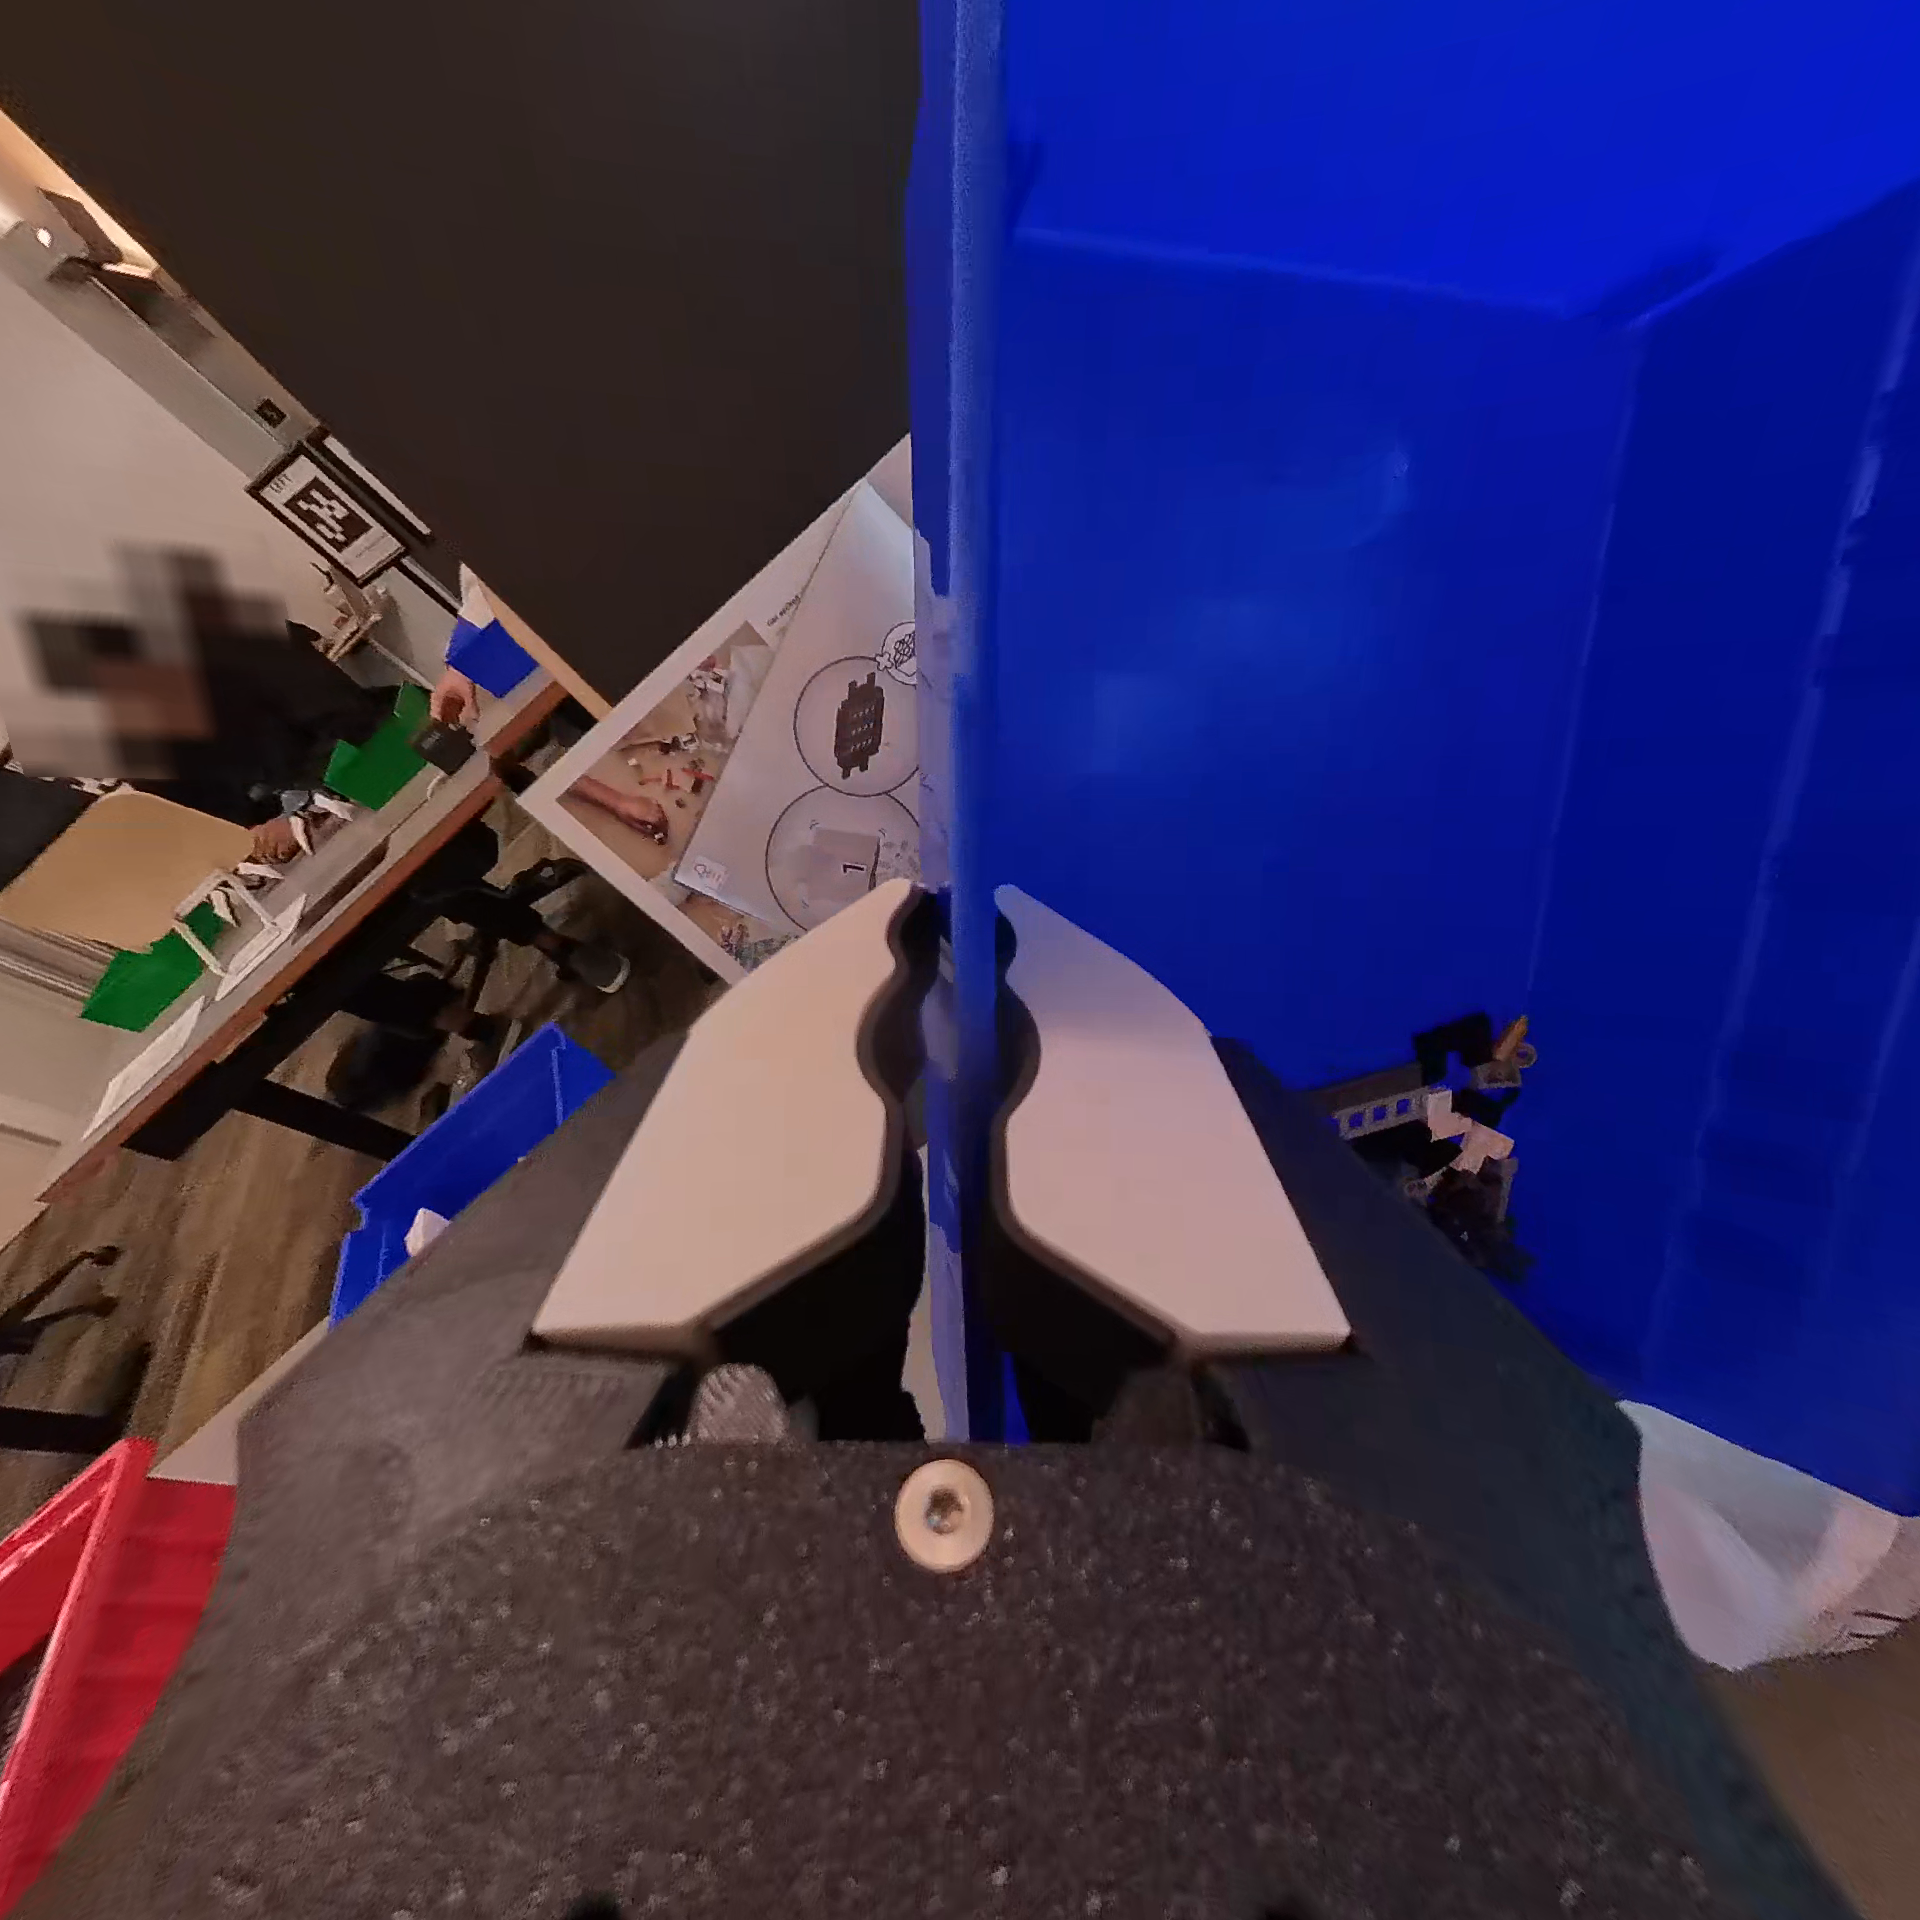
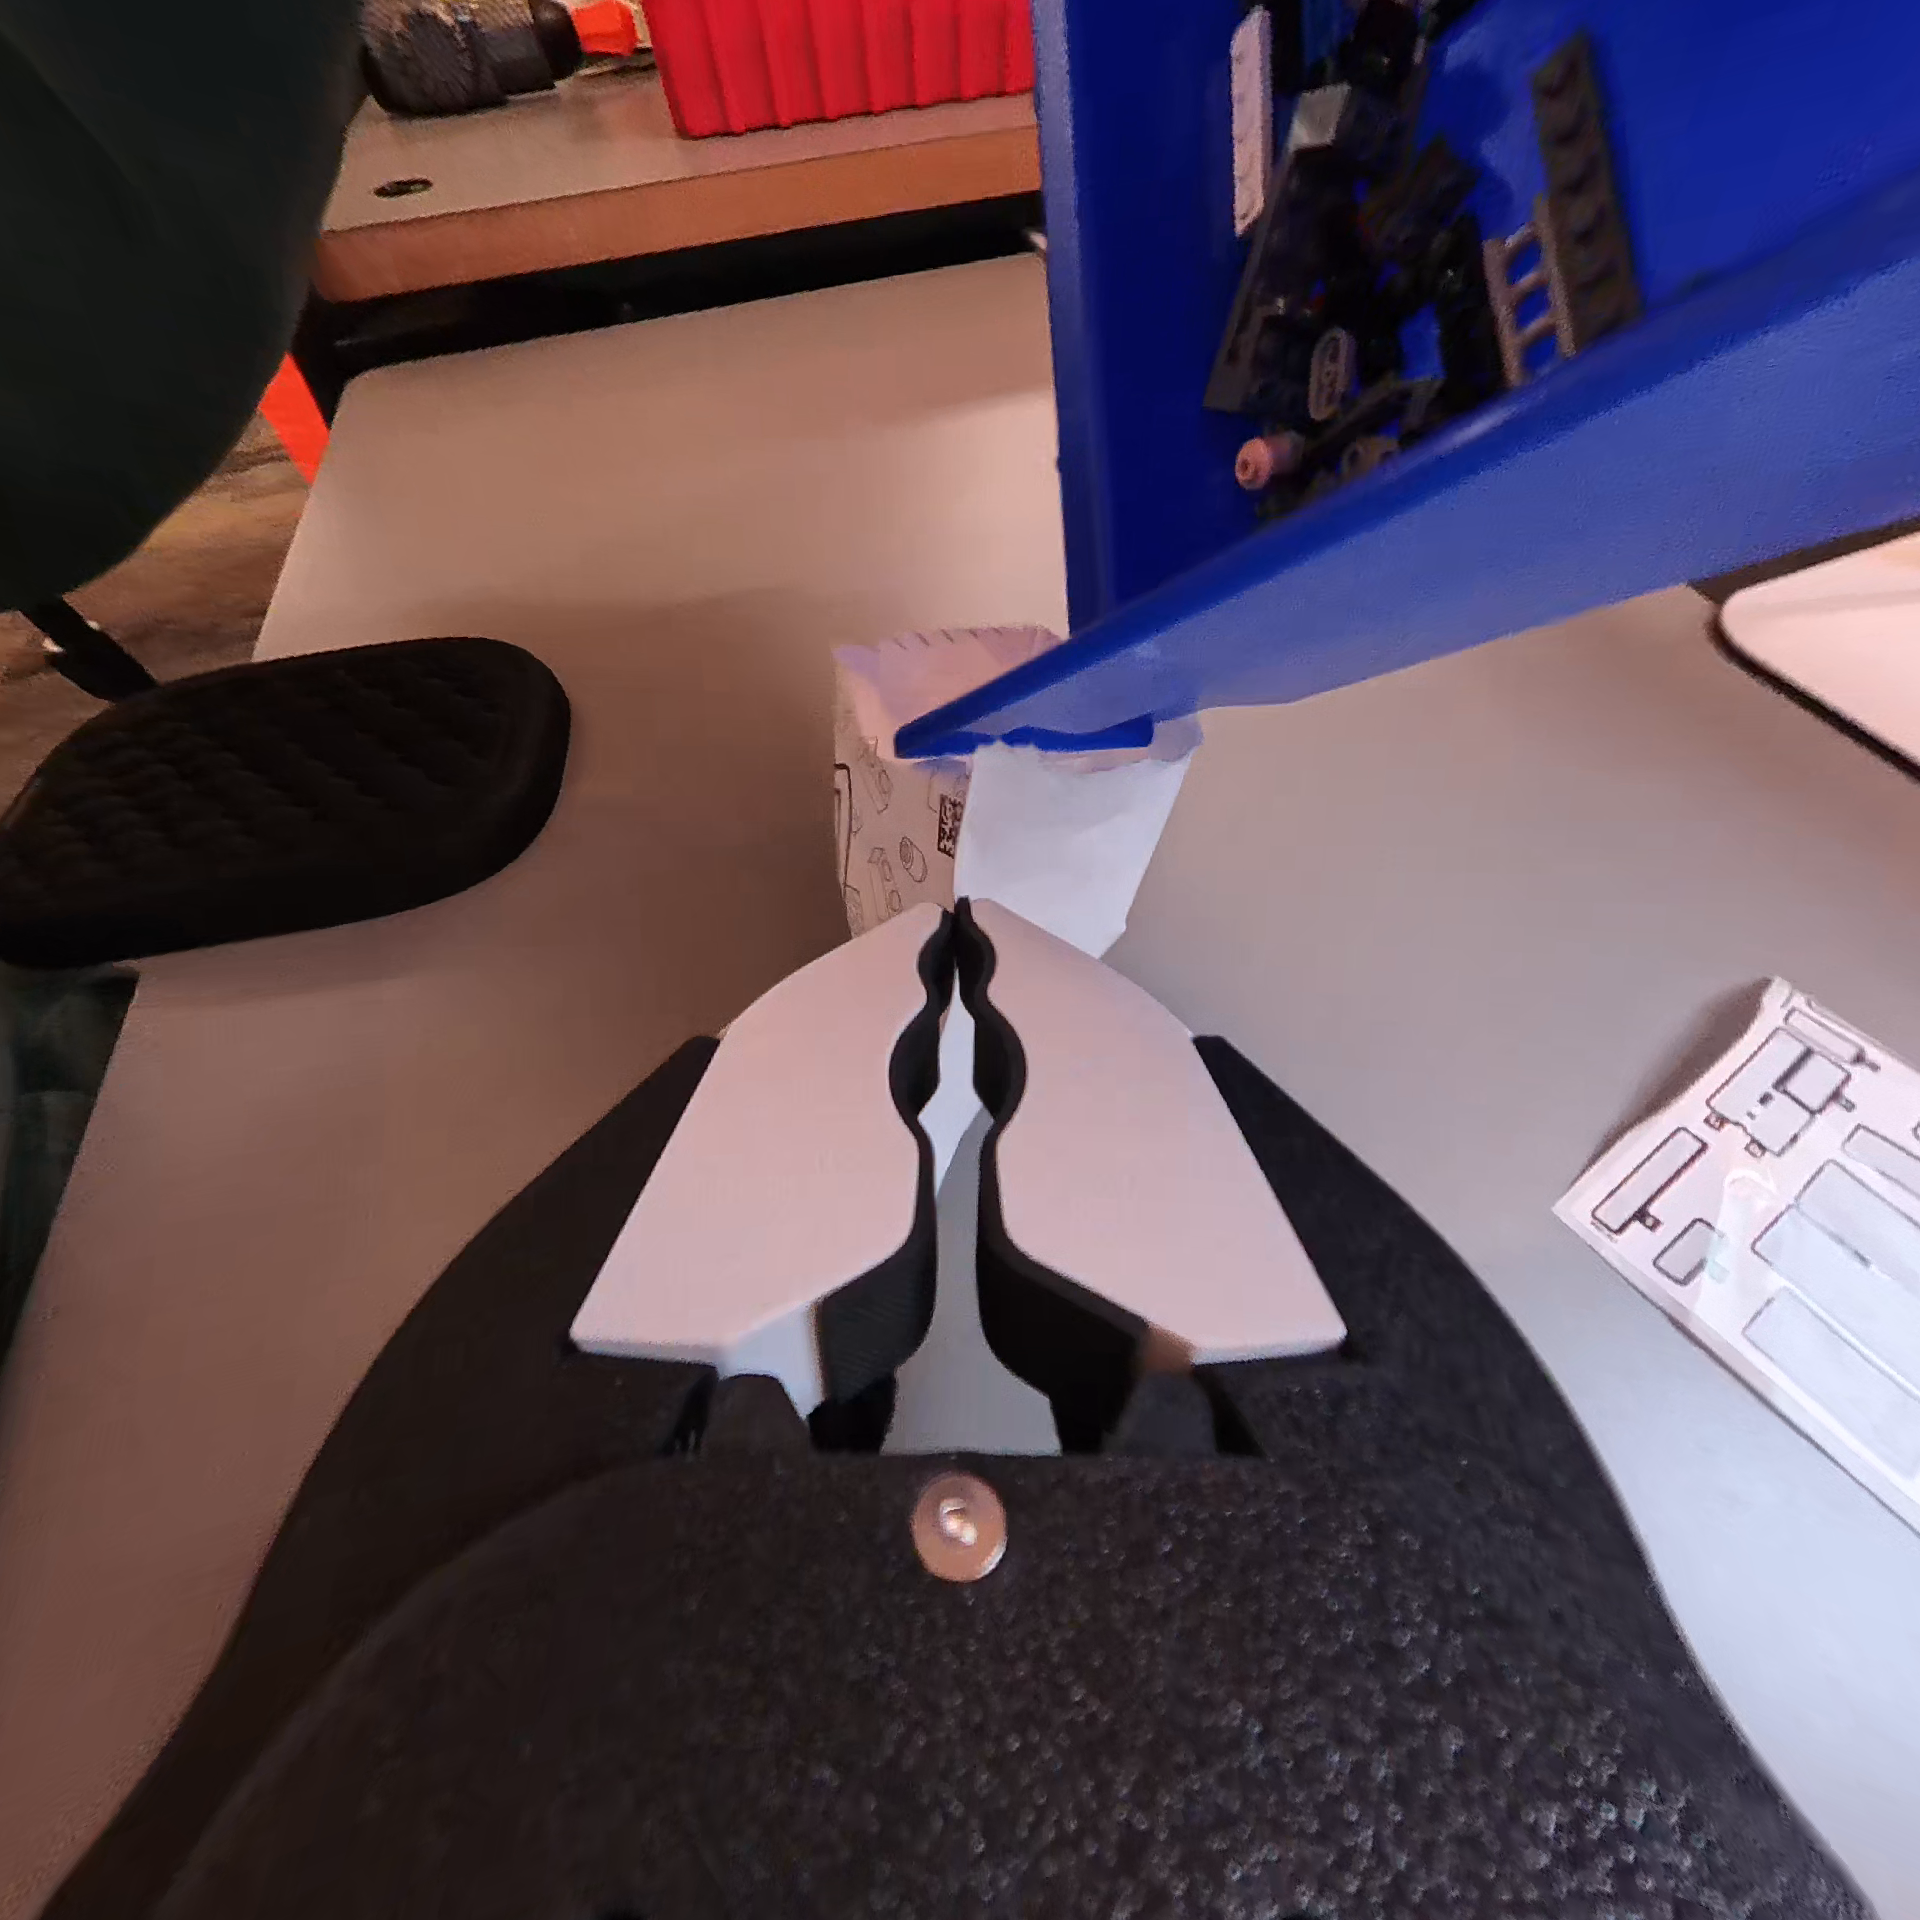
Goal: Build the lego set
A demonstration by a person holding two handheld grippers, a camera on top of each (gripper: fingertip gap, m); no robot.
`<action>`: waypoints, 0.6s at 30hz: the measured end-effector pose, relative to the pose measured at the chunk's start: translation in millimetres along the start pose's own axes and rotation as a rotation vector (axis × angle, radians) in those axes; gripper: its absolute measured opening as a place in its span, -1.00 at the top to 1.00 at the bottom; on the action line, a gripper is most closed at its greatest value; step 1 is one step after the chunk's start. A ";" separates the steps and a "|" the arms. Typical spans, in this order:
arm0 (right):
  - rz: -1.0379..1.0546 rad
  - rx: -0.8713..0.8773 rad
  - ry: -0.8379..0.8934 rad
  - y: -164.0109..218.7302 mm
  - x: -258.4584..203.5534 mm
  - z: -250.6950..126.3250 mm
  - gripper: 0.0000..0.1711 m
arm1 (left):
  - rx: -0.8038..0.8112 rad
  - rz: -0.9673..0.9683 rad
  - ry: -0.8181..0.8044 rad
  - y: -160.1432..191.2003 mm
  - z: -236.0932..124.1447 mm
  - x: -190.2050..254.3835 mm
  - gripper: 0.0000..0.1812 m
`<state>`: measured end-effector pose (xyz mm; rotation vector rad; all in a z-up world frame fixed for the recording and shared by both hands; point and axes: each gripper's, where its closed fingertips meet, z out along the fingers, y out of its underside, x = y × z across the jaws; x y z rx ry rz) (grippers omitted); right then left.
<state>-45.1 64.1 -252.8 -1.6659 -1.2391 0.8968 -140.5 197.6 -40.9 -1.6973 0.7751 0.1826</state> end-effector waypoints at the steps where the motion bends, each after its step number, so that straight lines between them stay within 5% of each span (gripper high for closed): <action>1: -0.017 0.007 -0.002 -0.1 -1.5 0.1 1.00 | -0.005 0.009 -0.011 0.2 0.1 0.1 0.91; 18: -0.124 0.056 -0.040 9.9 -5.5 0.1 0.99 | 0.019 0.040 -0.152 -3.2 -8.5 -1.1 0.91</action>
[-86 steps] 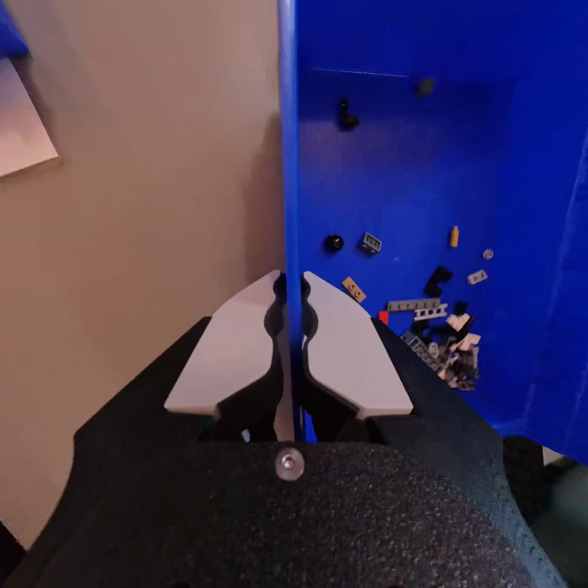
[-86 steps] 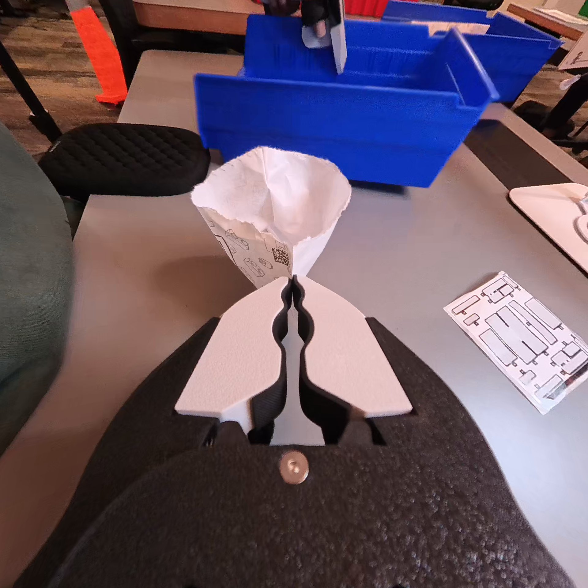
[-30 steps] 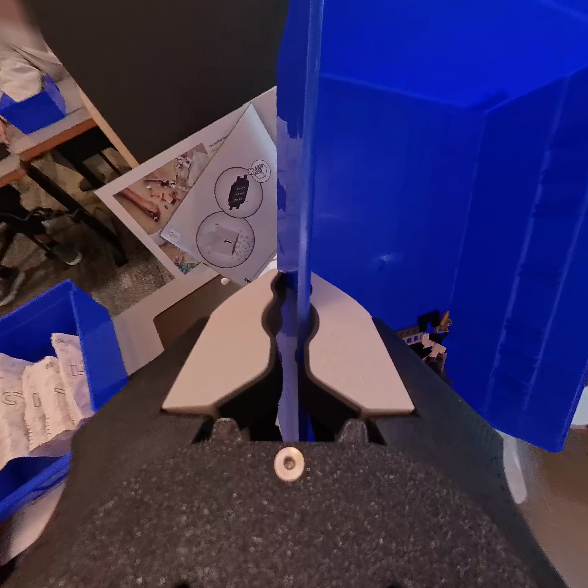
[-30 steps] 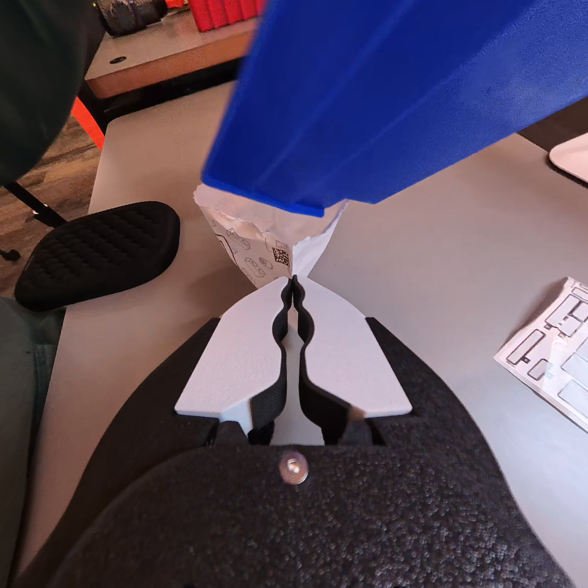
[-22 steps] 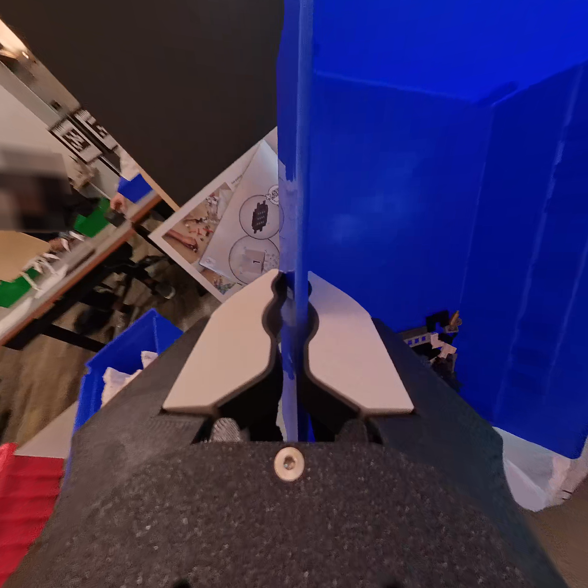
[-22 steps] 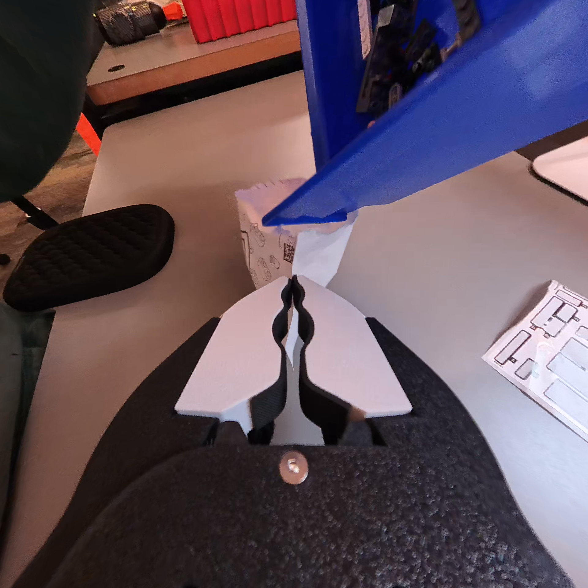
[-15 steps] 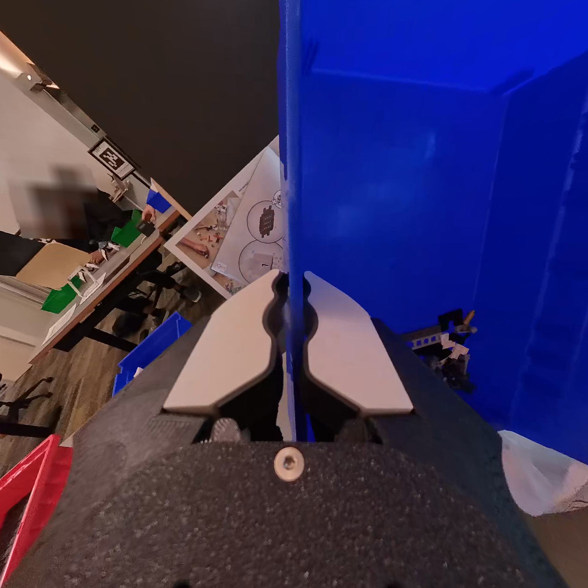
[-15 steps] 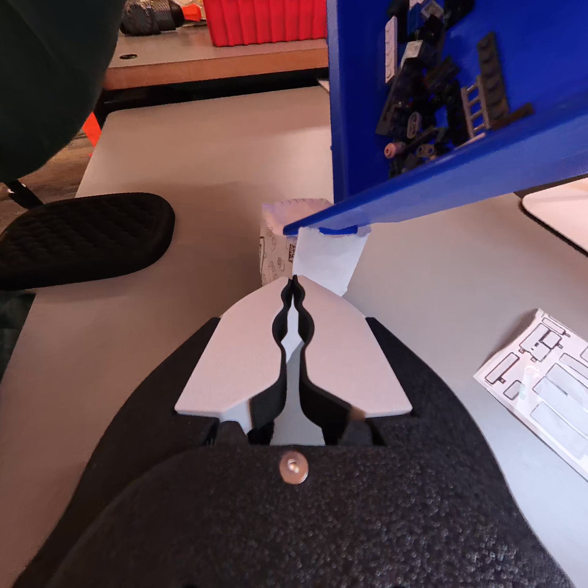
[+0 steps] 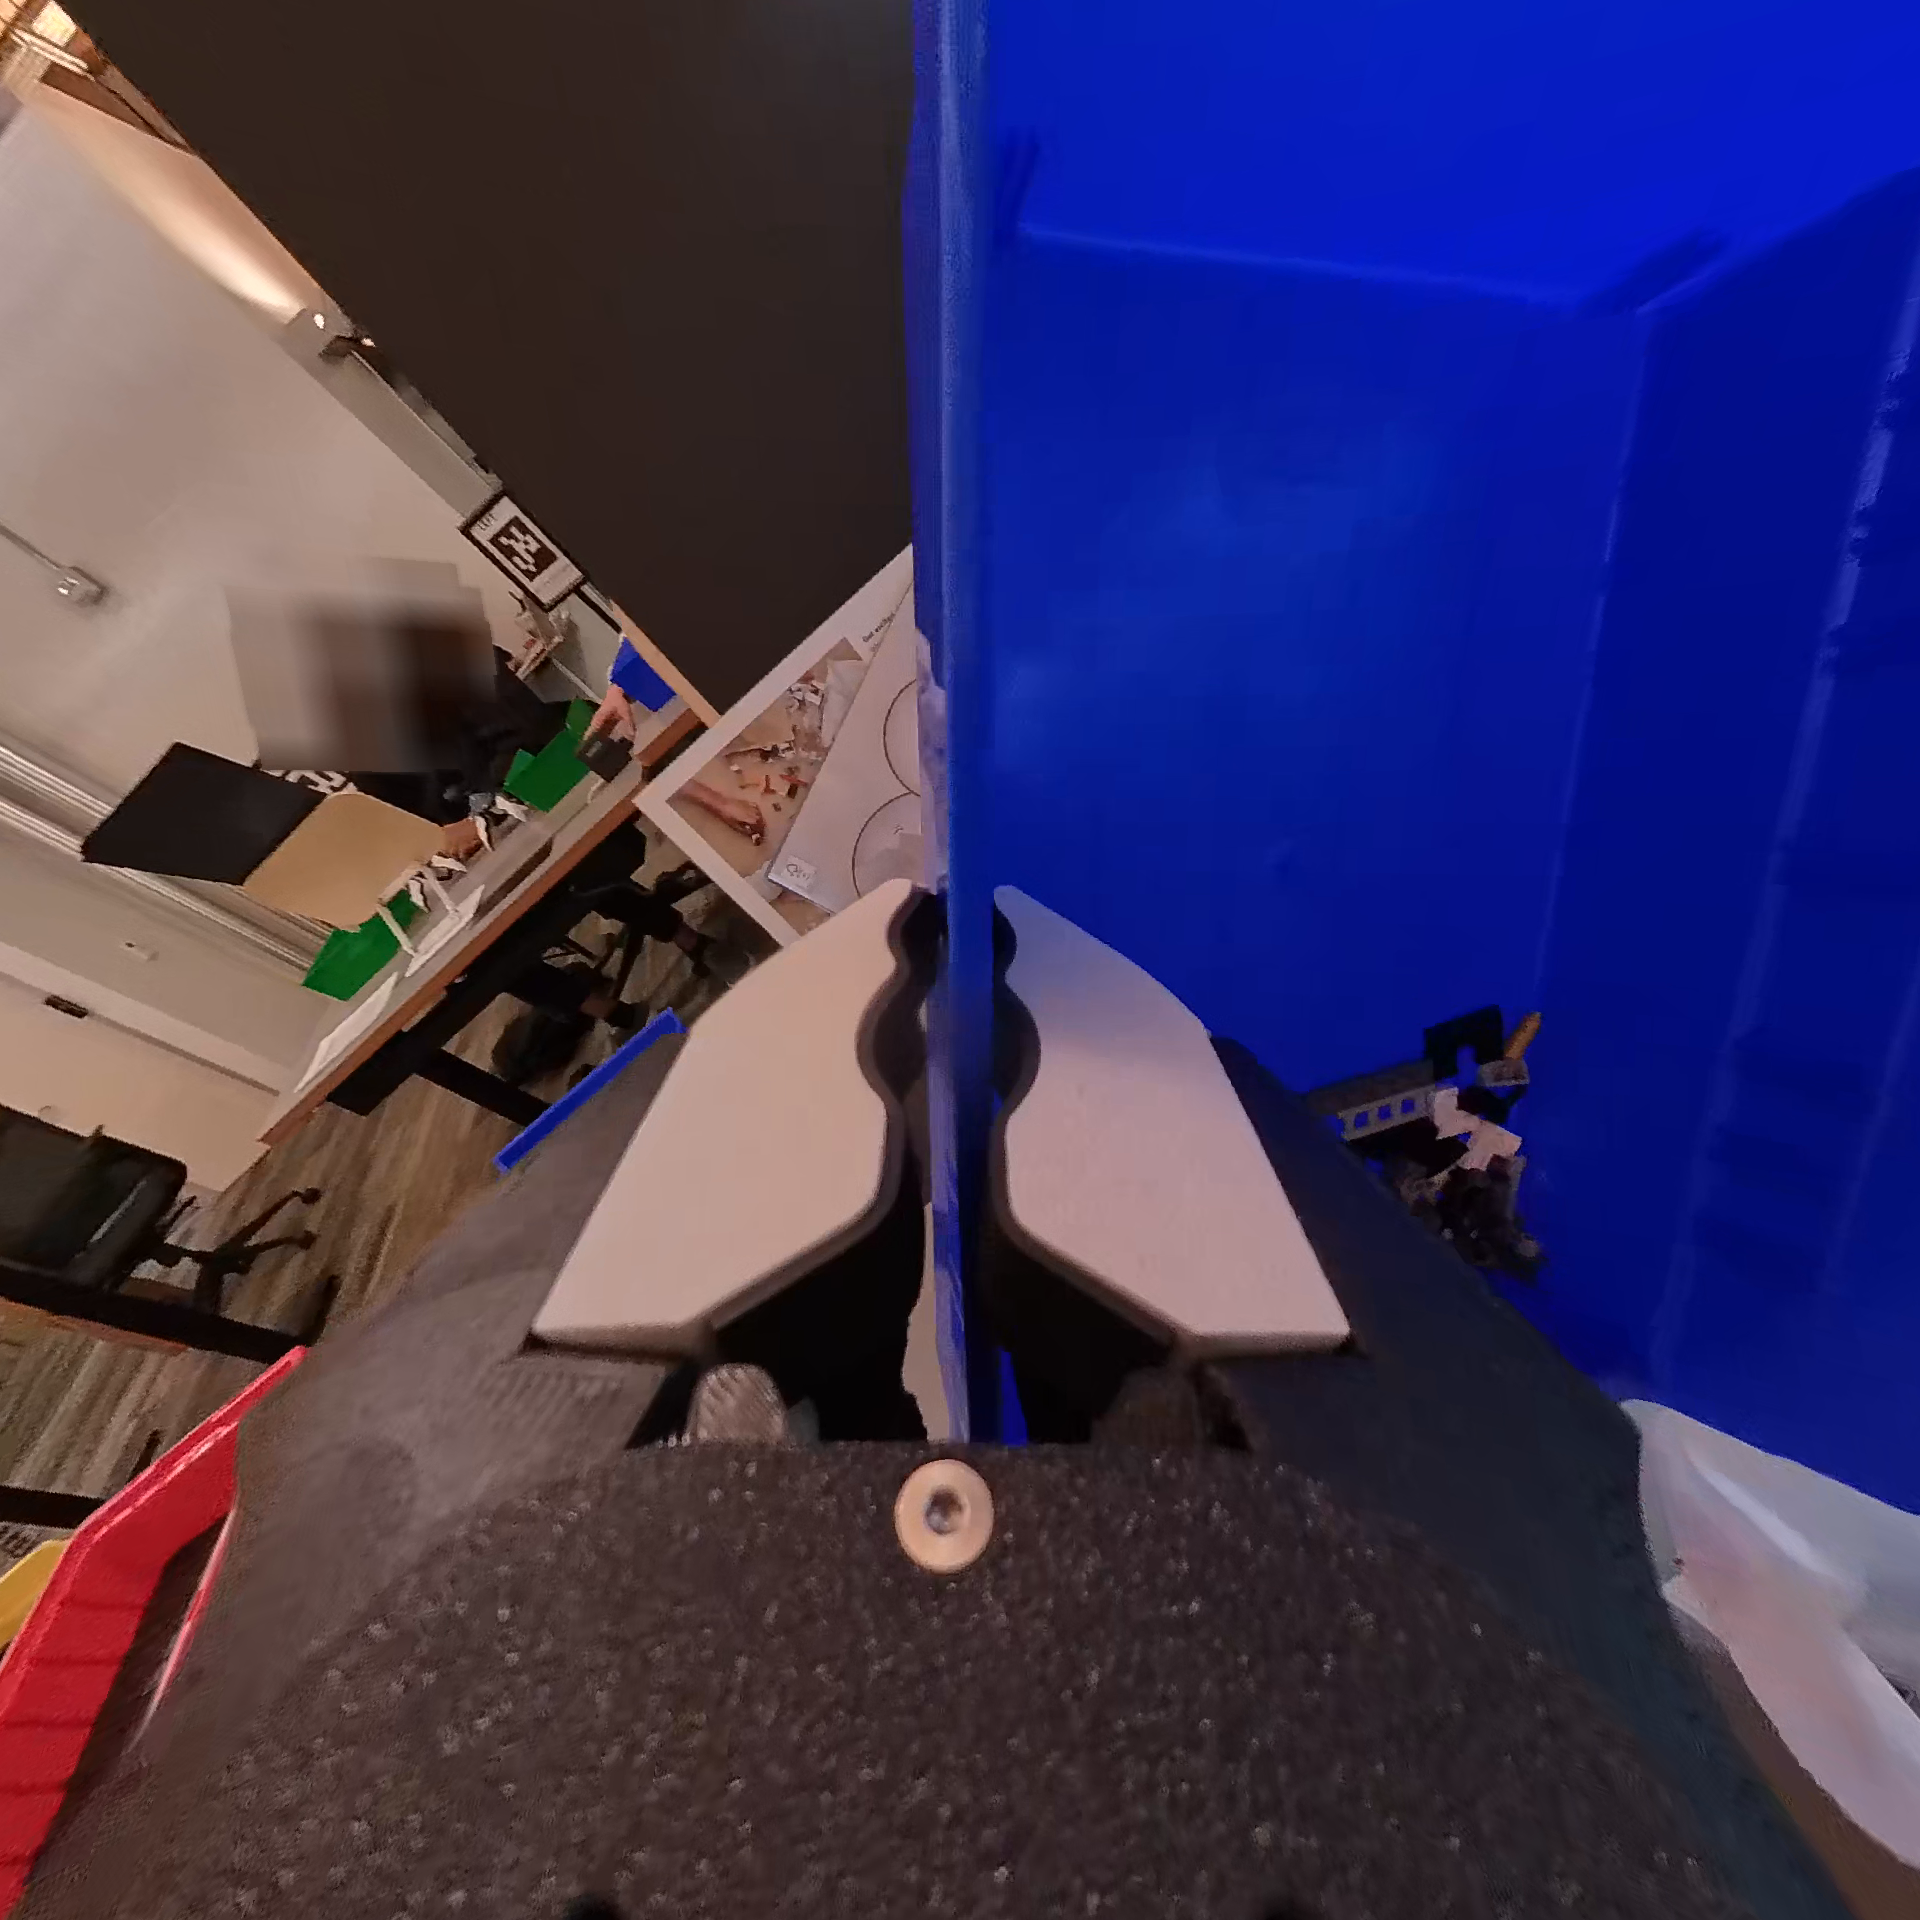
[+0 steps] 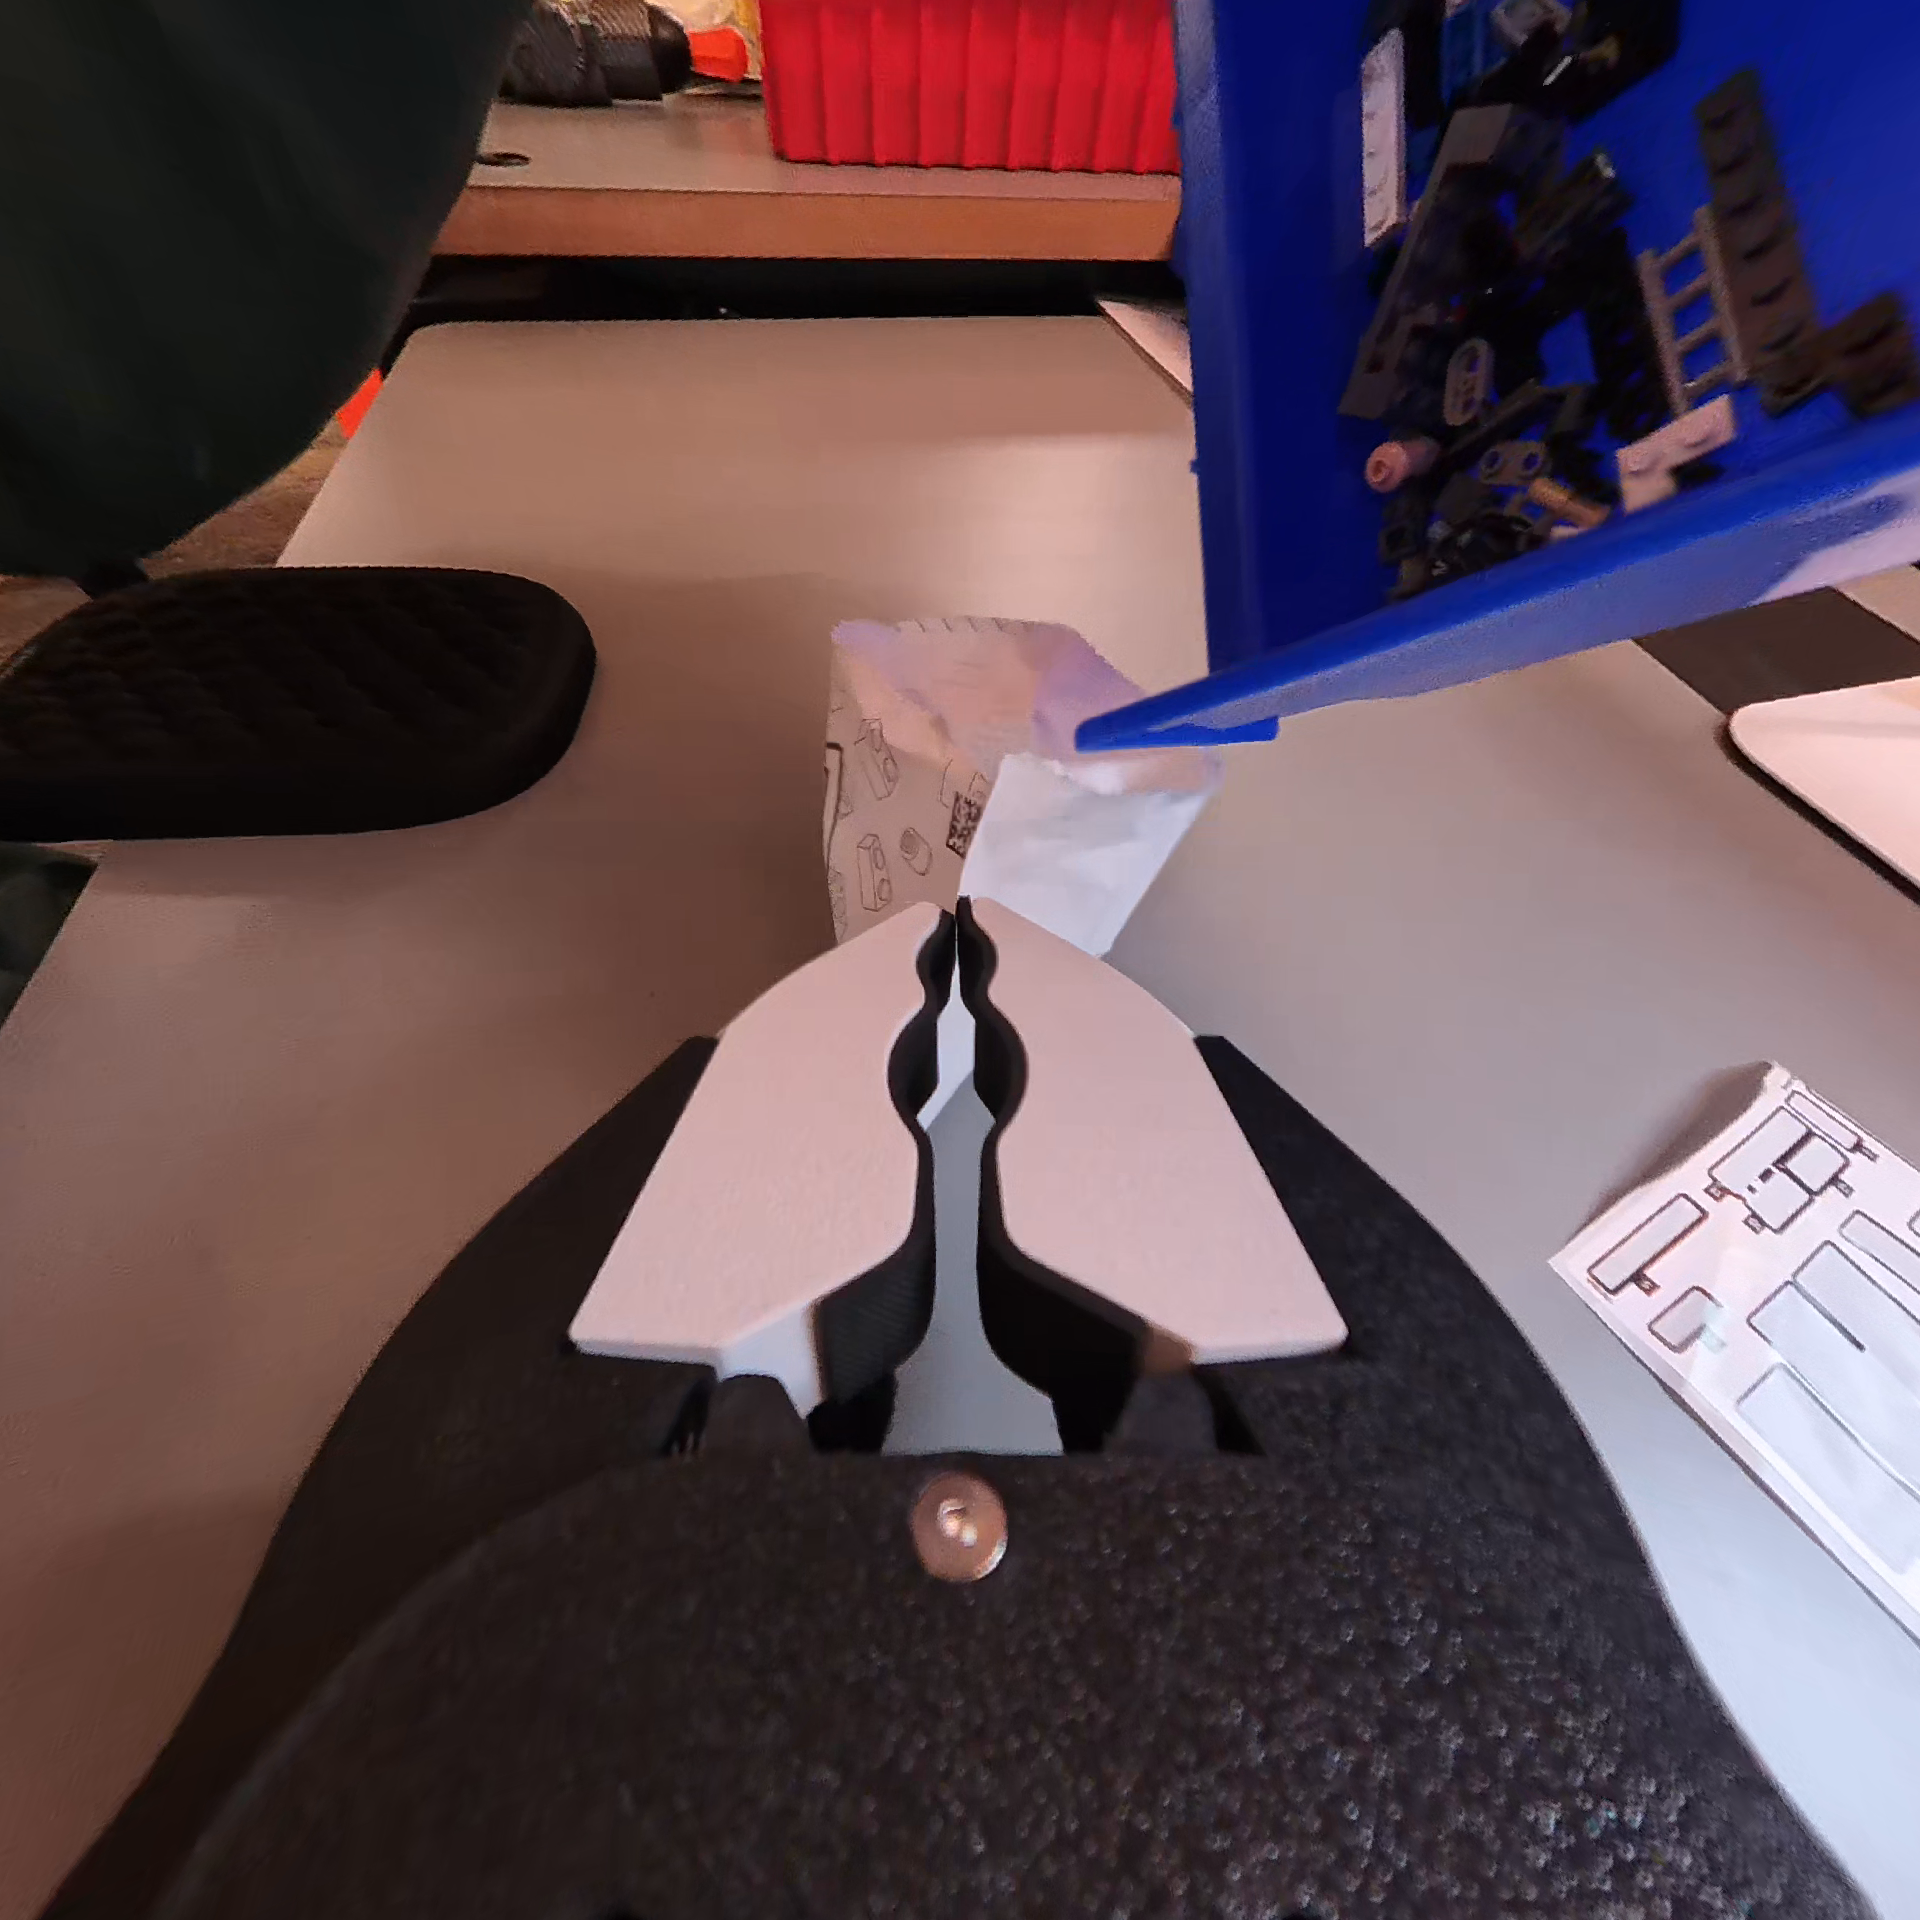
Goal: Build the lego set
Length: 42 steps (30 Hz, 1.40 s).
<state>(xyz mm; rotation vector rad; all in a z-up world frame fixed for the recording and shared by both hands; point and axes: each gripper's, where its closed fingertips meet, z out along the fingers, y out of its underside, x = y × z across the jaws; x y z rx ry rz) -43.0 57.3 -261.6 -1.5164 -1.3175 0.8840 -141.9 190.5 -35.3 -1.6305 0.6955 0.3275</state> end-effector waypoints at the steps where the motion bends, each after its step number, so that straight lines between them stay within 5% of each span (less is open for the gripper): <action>1: 0.007 0.002 0.005 -0.2 1.3 -0.2 0.99 | 0.002 0.009 -0.008 0.4 -2.2 2.4 0.90; 42: 0.359 0.120 0.264 6.3 48.3 -9.0 1.00 | 0.244 0.249 -0.221 -58.1 -54.5 50.7 0.93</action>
